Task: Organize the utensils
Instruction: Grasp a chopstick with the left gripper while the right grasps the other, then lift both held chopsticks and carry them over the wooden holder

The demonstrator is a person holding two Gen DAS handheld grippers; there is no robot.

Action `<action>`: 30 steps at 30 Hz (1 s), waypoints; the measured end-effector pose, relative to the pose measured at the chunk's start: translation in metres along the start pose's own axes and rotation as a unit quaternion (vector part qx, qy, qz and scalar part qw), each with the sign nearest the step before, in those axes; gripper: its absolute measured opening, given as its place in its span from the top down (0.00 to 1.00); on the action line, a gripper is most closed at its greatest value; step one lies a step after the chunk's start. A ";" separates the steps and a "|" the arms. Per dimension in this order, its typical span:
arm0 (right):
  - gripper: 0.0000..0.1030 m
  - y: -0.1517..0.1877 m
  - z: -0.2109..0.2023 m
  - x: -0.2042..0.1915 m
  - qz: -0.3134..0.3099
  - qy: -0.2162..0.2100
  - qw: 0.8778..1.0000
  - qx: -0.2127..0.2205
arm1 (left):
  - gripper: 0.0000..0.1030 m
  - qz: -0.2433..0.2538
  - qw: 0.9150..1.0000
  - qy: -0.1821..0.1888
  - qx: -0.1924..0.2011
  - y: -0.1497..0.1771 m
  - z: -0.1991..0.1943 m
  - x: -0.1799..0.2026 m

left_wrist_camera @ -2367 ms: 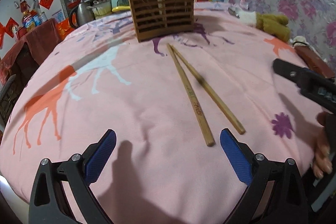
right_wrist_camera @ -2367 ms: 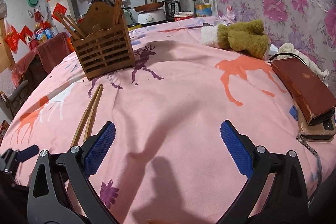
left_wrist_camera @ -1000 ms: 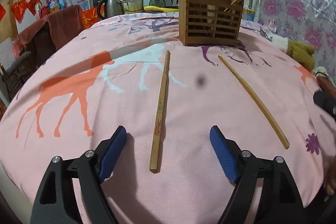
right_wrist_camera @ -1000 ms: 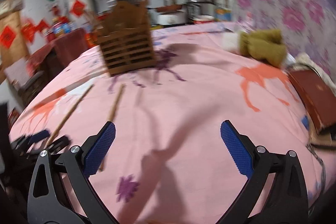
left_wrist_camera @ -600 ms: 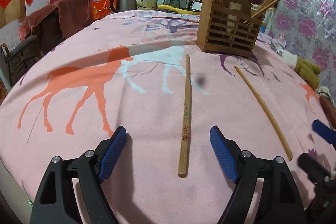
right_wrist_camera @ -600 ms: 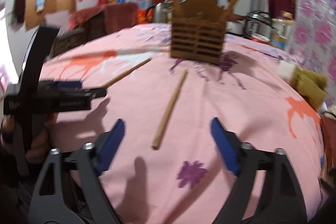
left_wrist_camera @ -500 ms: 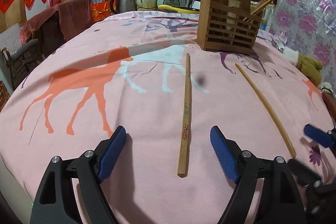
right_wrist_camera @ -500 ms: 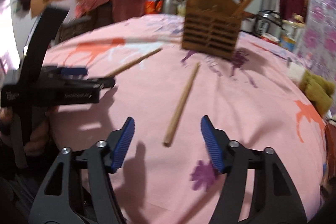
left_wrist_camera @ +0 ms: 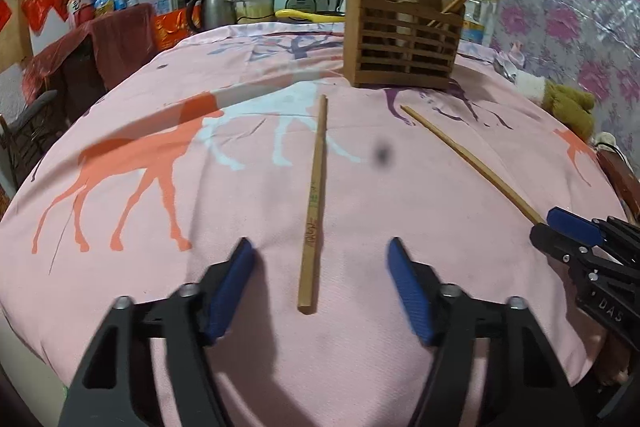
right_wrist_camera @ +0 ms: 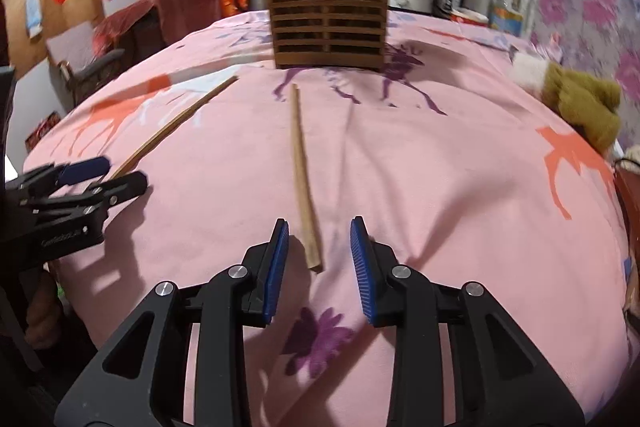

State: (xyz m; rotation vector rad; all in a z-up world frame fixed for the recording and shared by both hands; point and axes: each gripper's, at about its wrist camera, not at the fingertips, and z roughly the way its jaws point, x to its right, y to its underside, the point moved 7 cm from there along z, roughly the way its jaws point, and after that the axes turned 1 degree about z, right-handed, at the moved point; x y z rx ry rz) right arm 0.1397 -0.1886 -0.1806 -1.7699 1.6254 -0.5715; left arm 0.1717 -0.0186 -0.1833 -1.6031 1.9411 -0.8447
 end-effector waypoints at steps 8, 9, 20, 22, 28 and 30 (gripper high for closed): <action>0.74 -0.005 0.006 0.003 0.009 0.000 1.000 0.000 | 0.76 0.000 1.000 0.014 0.003 -0.002 0.000 0.000; 0.79 -0.005 0.006 0.004 0.010 0.000 1.000 0.000 | 0.79 0.001 1.000 0.018 0.002 -0.002 0.000 0.001; 0.93 -0.009 -0.001 0.008 0.017 0.005 1.000 0.013 | 0.94 -0.004 0.999 0.032 -0.003 -0.006 -0.005 0.005; 0.94 -0.015 -0.010 0.009 0.017 0.009 0.999 0.029 | 0.94 -0.003 0.999 0.033 0.001 -0.010 -0.010 0.007; 0.94 -0.038 -0.039 0.020 0.034 0.009 0.997 0.070 | 0.94 0.007 0.999 0.032 0.023 -0.027 -0.038 0.017; 0.94 -0.049 -0.052 0.025 0.041 0.008 0.995 0.088 | 0.94 0.008 0.999 0.034 0.035 -0.035 -0.048 0.019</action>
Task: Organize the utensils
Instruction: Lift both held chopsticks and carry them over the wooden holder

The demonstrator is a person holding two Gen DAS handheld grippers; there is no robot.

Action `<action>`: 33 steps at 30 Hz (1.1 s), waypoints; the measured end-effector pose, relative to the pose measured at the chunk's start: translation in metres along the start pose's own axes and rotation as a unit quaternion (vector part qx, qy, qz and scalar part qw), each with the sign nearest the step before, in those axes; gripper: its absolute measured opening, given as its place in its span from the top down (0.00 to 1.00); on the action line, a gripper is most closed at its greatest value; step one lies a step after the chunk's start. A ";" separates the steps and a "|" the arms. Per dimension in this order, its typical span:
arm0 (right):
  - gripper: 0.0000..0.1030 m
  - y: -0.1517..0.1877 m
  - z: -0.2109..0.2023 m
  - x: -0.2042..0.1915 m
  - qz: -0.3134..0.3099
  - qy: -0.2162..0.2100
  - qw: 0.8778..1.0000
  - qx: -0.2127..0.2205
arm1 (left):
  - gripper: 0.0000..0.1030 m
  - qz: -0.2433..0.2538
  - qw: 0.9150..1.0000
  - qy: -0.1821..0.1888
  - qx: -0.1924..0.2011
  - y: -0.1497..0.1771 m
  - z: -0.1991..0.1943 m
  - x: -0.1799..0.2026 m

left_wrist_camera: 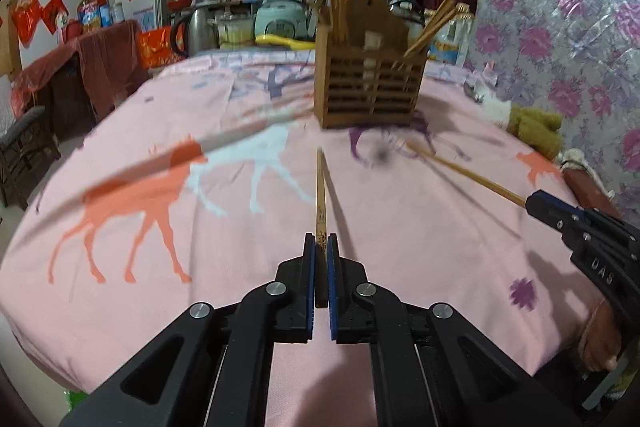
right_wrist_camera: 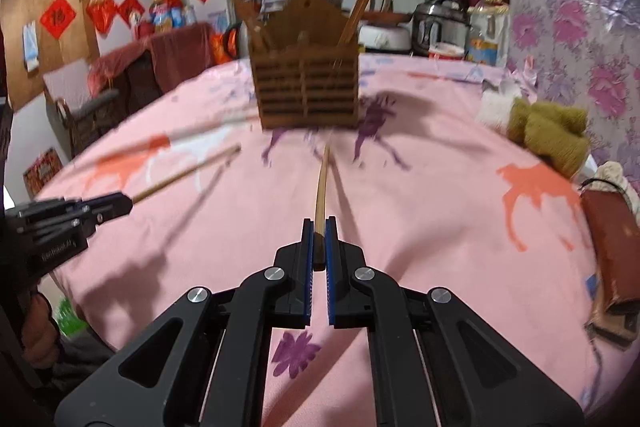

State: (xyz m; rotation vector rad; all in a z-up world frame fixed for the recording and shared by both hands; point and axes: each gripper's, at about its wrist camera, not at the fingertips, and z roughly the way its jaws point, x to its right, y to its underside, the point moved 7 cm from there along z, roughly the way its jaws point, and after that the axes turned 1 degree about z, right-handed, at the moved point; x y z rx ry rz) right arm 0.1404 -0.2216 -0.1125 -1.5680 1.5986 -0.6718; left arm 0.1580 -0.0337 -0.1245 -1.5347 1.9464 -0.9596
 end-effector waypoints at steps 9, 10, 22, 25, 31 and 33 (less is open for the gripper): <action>0.94 -0.054 -0.045 0.010 0.017 -0.013 0.997 0.069 | 0.94 0.013 0.998 0.027 0.049 -0.054 -0.043 0.015; 0.94 -0.056 -0.047 0.011 0.020 -0.015 0.997 0.070 | 0.94 0.012 0.998 0.033 0.051 -0.059 -0.045 0.017; 0.94 -0.091 -0.042 0.018 0.028 -0.014 0.996 0.083 | 0.94 0.030 0.997 0.048 0.056 -0.114 -0.034 0.024; 0.94 -0.111 -0.042 0.019 0.032 -0.023 0.995 0.090 | 0.94 0.038 0.995 0.059 0.065 -0.138 -0.035 0.031; 0.94 -0.149 -0.035 0.017 0.034 -0.036 0.994 0.100 | 0.94 0.045 0.992 0.089 0.077 -0.189 -0.034 0.046; 0.94 -0.166 -0.030 0.016 0.035 -0.039 0.993 0.105 | 0.94 0.048 0.991 0.092 0.085 -0.207 -0.035 0.050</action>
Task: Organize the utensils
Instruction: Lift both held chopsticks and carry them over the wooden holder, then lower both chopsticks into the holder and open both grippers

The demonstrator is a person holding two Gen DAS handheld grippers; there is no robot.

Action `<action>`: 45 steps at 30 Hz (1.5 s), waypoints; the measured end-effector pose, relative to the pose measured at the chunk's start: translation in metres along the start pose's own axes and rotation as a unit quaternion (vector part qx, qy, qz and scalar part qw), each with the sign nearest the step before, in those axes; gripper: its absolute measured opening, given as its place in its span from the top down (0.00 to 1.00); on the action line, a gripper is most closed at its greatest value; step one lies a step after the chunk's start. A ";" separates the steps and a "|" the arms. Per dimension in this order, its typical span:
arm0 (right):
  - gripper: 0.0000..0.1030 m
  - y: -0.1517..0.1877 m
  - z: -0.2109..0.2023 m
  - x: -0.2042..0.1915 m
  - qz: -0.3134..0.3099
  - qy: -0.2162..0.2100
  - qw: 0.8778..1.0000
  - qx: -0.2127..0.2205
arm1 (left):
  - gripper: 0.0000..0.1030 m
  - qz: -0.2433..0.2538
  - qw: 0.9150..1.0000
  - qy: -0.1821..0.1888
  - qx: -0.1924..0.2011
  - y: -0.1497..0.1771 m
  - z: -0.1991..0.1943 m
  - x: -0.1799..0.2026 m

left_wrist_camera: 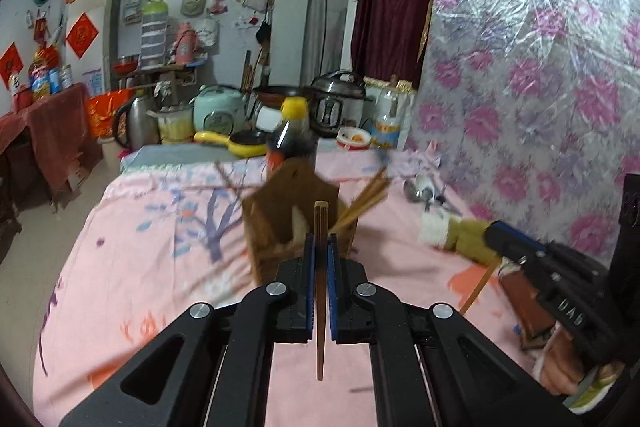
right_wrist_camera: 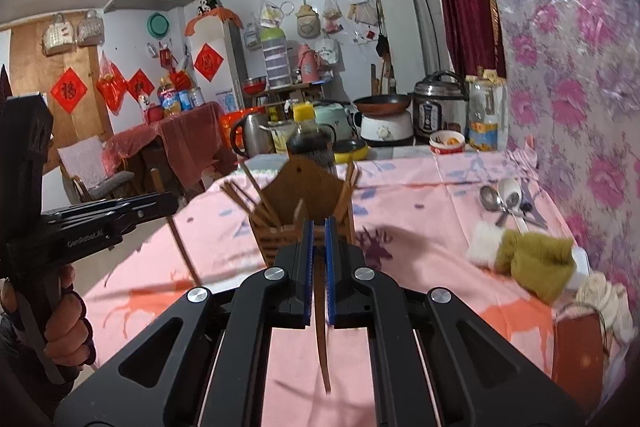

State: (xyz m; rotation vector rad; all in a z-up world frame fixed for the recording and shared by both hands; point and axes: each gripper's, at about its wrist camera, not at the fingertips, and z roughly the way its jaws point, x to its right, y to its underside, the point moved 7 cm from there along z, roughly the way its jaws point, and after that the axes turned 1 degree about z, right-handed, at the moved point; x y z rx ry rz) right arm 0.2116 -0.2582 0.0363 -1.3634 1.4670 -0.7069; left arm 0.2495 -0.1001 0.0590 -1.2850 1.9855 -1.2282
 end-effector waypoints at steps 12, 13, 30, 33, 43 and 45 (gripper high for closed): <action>0.94 -0.118 0.054 -0.020 0.007 -0.003 0.997 0.079 | 0.94 -0.008 0.996 -0.016 0.082 -0.113 0.023 -0.012; 0.94 -0.122 0.058 -0.022 0.005 -0.002 0.997 0.081 | 0.94 -0.008 0.996 -0.020 0.083 -0.116 0.028 -0.015; 0.94 -0.120 0.147 -0.020 -0.007 0.018 0.998 0.060 | 0.94 -0.030 0.998 -0.037 0.043 -0.103 0.114 -0.061; 0.94 -0.108 0.159 -0.016 -0.002 0.018 0.999 0.045 | 0.94 -0.031 0.998 -0.035 0.035 -0.096 0.125 -0.064; 0.94 -0.055 0.188 -0.005 -0.006 0.023 1.000 -0.019 | 0.94 -0.021 0.998 -0.054 -0.009 -0.050 0.156 -0.064; 0.90 -0.053 0.188 -0.002 -0.006 0.028 0.999 -0.020 | 0.91 -0.018 0.998 -0.063 -0.011 -0.045 0.157 -0.065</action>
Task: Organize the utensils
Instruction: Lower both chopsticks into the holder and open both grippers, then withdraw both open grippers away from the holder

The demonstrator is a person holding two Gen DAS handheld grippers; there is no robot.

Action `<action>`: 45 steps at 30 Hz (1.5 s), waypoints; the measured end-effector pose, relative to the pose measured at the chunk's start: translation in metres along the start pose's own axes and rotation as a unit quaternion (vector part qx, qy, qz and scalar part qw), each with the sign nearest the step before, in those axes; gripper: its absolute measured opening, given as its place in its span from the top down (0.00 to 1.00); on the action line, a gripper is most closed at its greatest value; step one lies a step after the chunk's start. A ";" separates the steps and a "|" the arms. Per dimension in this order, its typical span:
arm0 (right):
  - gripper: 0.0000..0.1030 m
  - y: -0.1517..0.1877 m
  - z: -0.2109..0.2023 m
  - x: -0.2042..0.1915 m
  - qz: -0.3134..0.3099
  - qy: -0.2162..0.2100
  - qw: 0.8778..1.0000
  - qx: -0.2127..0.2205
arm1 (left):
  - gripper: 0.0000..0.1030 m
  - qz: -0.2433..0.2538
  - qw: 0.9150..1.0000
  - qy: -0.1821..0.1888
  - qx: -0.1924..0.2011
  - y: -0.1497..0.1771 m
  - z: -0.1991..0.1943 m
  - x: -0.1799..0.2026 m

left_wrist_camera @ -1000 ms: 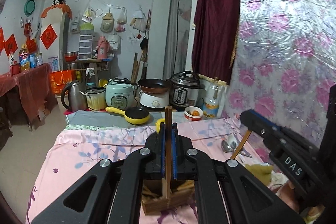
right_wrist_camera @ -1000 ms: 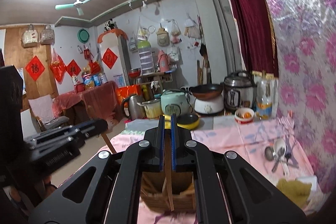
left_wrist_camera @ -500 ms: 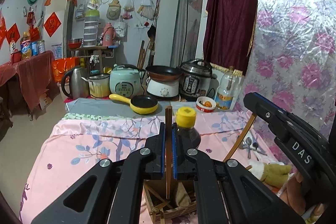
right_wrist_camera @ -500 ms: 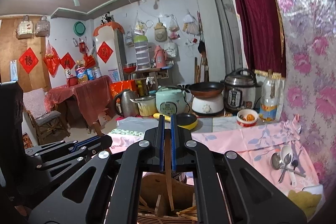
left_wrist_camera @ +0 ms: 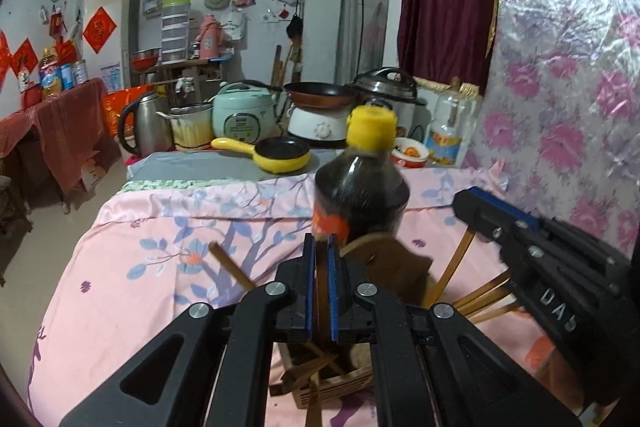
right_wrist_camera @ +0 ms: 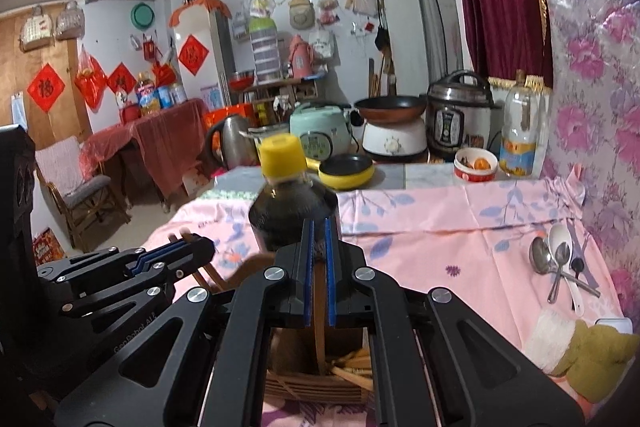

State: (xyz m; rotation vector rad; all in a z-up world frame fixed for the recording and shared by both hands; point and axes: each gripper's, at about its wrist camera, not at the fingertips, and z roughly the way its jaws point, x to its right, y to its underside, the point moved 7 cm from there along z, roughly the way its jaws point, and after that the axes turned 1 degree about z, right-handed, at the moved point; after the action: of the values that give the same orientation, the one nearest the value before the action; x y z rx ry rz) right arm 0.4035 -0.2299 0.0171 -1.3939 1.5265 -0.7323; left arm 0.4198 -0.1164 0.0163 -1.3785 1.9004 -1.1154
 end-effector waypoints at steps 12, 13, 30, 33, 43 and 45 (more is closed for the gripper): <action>0.88 -0.005 -0.025 0.005 0.005 0.014 1.000 0.012 | 0.45 0.014 0.998 -0.050 0.026 0.012 -0.027 -0.007; 0.88 -0.006 -0.028 0.004 0.005 0.015 1.000 0.013 | 0.43 0.018 0.998 -0.059 0.031 0.014 -0.033 -0.007; 0.68 0.014 -0.135 0.002 0.017 0.024 0.998 0.057 | 0.16 0.021 0.989 -0.118 0.092 0.042 -0.140 0.013; 0.64 0.028 -0.160 0.002 0.019 0.038 0.997 0.064 | 0.08 0.013 0.988 -0.127 0.092 0.053 -0.159 0.017; 0.44 0.098 -0.214 0.009 0.056 0.046 0.997 0.036 | 0.05 0.021 0.983 -0.150 0.101 0.092 -0.221 0.037; 0.44 0.105 -0.216 0.010 0.060 0.045 0.997 0.027 | 0.05 0.015 0.983 -0.155 0.097 0.100 -0.228 0.035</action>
State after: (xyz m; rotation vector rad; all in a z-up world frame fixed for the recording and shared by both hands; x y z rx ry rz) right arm 0.1639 -0.2528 0.0094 -1.2325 1.6329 -0.7657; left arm 0.1757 -0.0651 0.0498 -1.3231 1.5434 -0.9776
